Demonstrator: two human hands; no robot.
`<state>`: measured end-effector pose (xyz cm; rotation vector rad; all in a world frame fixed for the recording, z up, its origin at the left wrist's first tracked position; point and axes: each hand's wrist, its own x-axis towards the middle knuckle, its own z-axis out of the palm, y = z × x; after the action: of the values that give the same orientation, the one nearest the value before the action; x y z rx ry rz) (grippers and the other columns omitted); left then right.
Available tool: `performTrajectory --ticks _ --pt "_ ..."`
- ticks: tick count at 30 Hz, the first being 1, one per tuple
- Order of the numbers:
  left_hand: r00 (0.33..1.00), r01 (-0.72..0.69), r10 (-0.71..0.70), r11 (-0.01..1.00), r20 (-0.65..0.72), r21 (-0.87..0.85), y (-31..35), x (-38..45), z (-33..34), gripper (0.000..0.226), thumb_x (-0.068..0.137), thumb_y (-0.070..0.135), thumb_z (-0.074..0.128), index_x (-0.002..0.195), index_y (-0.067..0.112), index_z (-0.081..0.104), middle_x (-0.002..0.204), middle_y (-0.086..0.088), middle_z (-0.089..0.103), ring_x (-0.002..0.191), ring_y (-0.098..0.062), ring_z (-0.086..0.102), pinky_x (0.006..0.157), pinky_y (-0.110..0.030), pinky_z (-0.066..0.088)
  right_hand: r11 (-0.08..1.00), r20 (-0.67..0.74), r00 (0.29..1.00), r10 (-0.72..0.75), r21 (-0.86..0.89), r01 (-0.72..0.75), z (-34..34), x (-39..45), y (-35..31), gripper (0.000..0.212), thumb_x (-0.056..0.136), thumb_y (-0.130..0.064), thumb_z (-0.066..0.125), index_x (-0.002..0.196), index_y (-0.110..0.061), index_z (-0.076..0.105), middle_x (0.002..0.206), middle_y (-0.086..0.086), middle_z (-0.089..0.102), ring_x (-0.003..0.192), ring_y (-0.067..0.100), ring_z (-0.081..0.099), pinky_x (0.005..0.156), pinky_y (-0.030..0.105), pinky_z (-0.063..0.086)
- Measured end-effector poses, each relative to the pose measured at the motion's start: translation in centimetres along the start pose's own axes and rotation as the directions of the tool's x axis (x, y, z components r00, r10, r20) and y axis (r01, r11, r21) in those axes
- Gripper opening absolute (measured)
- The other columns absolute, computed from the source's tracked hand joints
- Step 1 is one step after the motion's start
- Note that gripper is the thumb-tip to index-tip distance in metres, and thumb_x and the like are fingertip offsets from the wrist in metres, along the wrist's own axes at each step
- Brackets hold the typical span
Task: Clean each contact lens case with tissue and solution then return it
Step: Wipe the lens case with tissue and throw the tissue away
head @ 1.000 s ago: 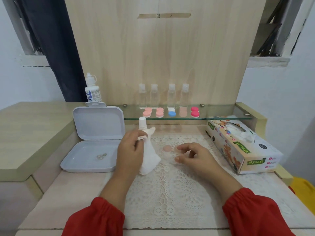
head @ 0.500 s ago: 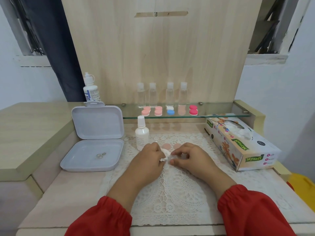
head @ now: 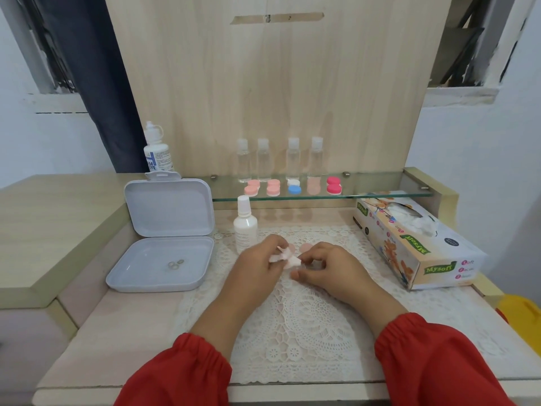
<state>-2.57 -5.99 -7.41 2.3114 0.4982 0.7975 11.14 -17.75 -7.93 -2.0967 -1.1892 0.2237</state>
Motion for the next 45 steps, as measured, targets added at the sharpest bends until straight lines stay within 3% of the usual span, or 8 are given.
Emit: performTrajectory --ticks 7,13,16,23,29,33,37,45 --pt "0.998 -0.047 0.022 0.920 0.067 0.390 0.4 -0.1 0.3 0.026 0.093 0.031 0.054 0.117 0.029 0.044 0.107 0.003 0.054 0.097 -0.015 0.057 0.078 -0.033 0.050 1.000 -0.017 1.000 -0.007 -0.022 0.007 0.0 -0.1 -0.1 0.033 0.073 -0.050 0.077 0.098 -0.030 0.073 0.097 -0.015 0.060 0.090 0.004 0.055 0.081 0.030 0.048" --pt "0.972 0.201 -0.223 0.952 -0.073 -0.231 0.3 0.7 0.3 0.020 0.094 0.010 0.052 0.091 0.028 0.043 0.091 0.005 0.055 0.075 -0.012 0.052 0.063 -0.025 0.041 0.999 -0.011 1.000 0.014 -0.035 -0.014 0.0 0.0 -0.1 0.030 0.072 -0.049 0.077 0.097 -0.034 0.073 0.097 -0.015 0.060 0.090 0.005 0.055 0.081 0.032 0.048" --pt "0.953 0.103 -0.141 0.983 -0.270 -0.150 0.0 0.6 -0.5 0.021 0.094 0.008 0.052 0.097 0.026 0.042 0.100 0.003 0.057 0.090 -0.014 0.055 0.073 -0.027 0.041 0.999 0.005 1.000 0.023 -0.030 -0.023 -0.1 0.0 -0.1 0.029 0.073 -0.048 0.077 0.097 -0.034 0.072 0.096 -0.015 0.060 0.090 0.005 0.054 0.081 0.030 0.047" --pt "0.997 -0.079 0.075 0.960 0.026 0.268 -1.0 0.5 0.7 0.015 0.093 0.021 0.059 0.097 0.009 0.068 0.097 0.002 0.056 0.094 -0.016 0.052 0.082 -0.028 0.043 0.999 0.005 1.000 0.028 0.018 -0.028 0.0 -0.1 -0.1 0.027 0.072 -0.046 0.078 0.096 -0.034 0.073 0.095 -0.014 0.060 0.088 0.003 0.056 0.082 0.030 0.048" --pt "0.987 -0.119 0.069 0.925 0.147 0.362 -1.4 0.5 0.7 0.026 0.096 0.027 0.052 0.113 0.016 0.068 0.110 0.005 0.051 0.108 -0.012 0.041 0.093 -0.030 0.040 0.999 0.003 0.999 0.044 0.019 -0.044 0.0 0.0 -0.1 0.028 0.072 -0.046 0.078 0.096 -0.034 0.072 0.099 -0.016 0.061 0.090 0.003 0.056 0.082 0.030 0.048" --pt "0.985 0.008 -0.052 0.966 0.162 0.259 -1.4 1.1 0.9 0.020 0.097 0.021 0.052 0.110 0.013 0.065 0.107 0.002 0.047 0.107 -0.017 0.042 0.089 -0.026 0.038 0.998 -0.004 0.999 0.053 0.018 -0.053 0.1 0.1 -0.1 0.027 0.070 -0.048 0.079 0.093 -0.035 0.072 0.096 -0.015 0.061 0.090 0.003 0.056 0.083 0.033 0.049" --pt "0.984 0.179 -0.181 0.972 0.002 -0.153 -0.8 1.4 0.0 0.011 0.096 0.018 0.051 0.089 0.012 0.058 0.097 -0.004 0.051 0.085 -0.013 0.048 0.069 -0.020 0.035 0.999 0.021 0.999 0.047 0.017 -0.048 -0.1 0.2 0.0 0.028 0.070 -0.049 0.079 0.095 -0.036 0.072 0.097 -0.016 0.061 0.091 0.003 0.055 0.084 0.033 0.048" --pt "0.994 0.033 -0.049 0.985 0.093 0.168 0.0 0.4 0.4 0.004 0.086 0.022 0.063 0.087 0.018 0.064 0.095 0.005 0.060 0.091 -0.012 0.054 0.076 -0.023 0.041 0.997 0.026 0.999 0.047 0.064 -0.049 0.1 0.3 0.3 0.030 0.067 -0.051 0.080 0.091 -0.035 0.073 0.097 -0.016 0.061 0.091 0.003 0.056 0.082 0.031 0.048"
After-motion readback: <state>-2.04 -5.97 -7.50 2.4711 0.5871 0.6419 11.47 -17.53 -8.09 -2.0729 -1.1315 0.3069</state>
